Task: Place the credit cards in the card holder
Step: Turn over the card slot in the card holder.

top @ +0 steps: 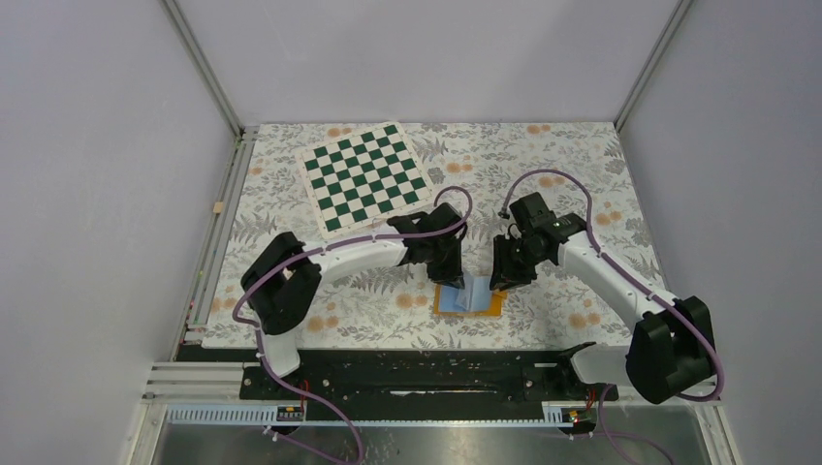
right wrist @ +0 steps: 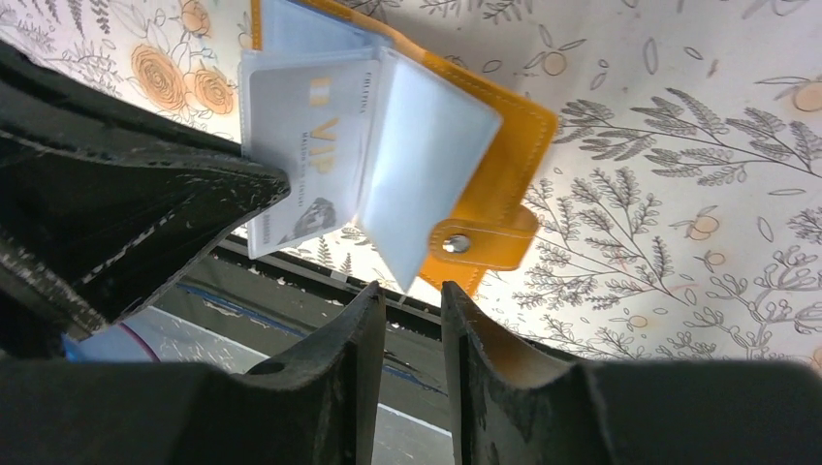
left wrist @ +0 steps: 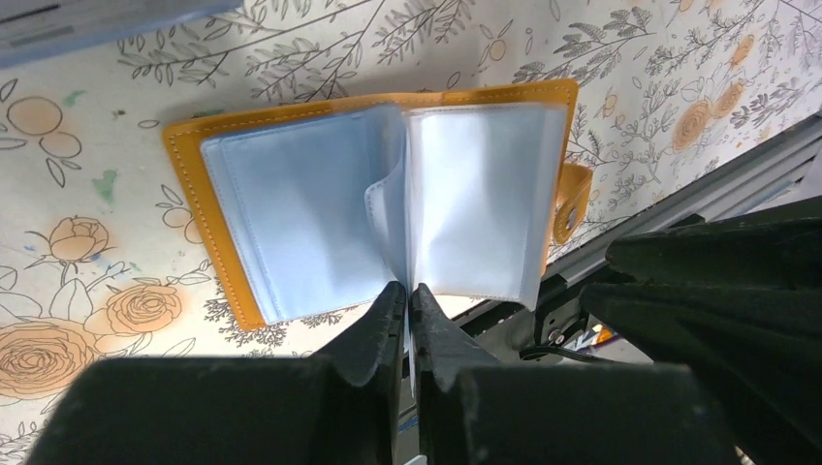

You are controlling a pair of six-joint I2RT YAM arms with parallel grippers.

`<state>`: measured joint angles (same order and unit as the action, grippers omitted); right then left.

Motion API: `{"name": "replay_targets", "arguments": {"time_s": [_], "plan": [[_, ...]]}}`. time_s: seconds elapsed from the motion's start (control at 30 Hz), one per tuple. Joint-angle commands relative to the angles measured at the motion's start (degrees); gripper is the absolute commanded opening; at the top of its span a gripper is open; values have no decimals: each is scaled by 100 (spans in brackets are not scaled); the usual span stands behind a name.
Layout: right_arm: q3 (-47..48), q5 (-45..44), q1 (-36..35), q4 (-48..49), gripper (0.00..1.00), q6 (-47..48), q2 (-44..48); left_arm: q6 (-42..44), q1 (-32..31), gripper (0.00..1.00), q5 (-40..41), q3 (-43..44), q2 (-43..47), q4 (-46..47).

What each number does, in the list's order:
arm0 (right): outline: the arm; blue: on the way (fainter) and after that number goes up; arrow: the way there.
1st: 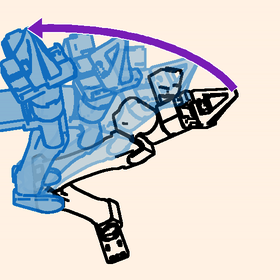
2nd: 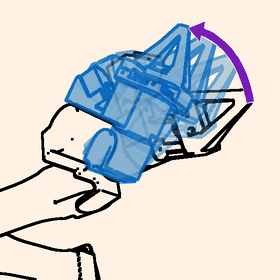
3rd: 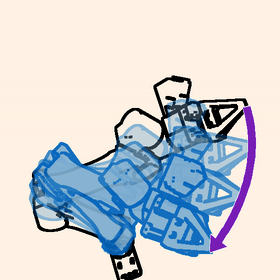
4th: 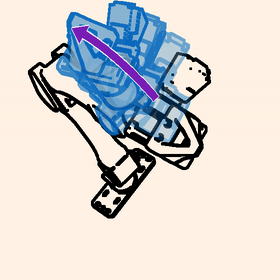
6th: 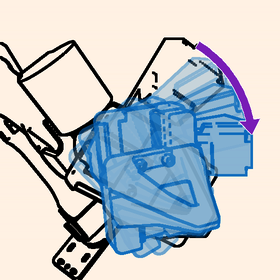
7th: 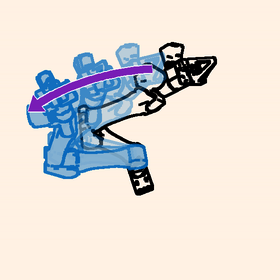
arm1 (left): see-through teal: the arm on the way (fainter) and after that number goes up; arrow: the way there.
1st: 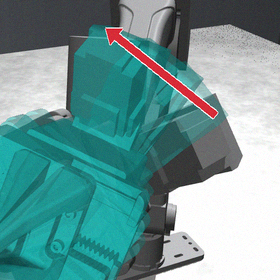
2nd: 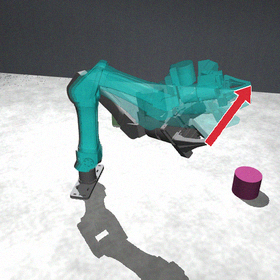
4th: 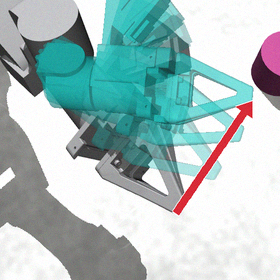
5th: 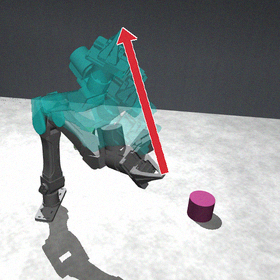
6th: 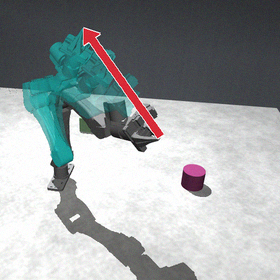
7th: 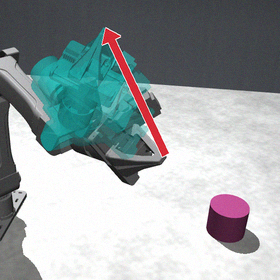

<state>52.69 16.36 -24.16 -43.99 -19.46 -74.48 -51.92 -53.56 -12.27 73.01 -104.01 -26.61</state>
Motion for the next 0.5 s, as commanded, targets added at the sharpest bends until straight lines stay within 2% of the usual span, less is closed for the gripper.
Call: {"name": "replay_targets", "arguments": {"time_s": [0.0, 0.23, 0.47], "plan": [[154, 10, 193, -213, 35, 91, 135, 443, -133, 7, 417, 860, -327, -1150], [65, 26, 323, -205, 35, 157, 109, 801, -346, 7, 941, 2225, -1052, -2590], [-42, 104, 356, -10, 35, 188, -142, 815, -455, 7, 817, 2529, -1336, -2666]]}}
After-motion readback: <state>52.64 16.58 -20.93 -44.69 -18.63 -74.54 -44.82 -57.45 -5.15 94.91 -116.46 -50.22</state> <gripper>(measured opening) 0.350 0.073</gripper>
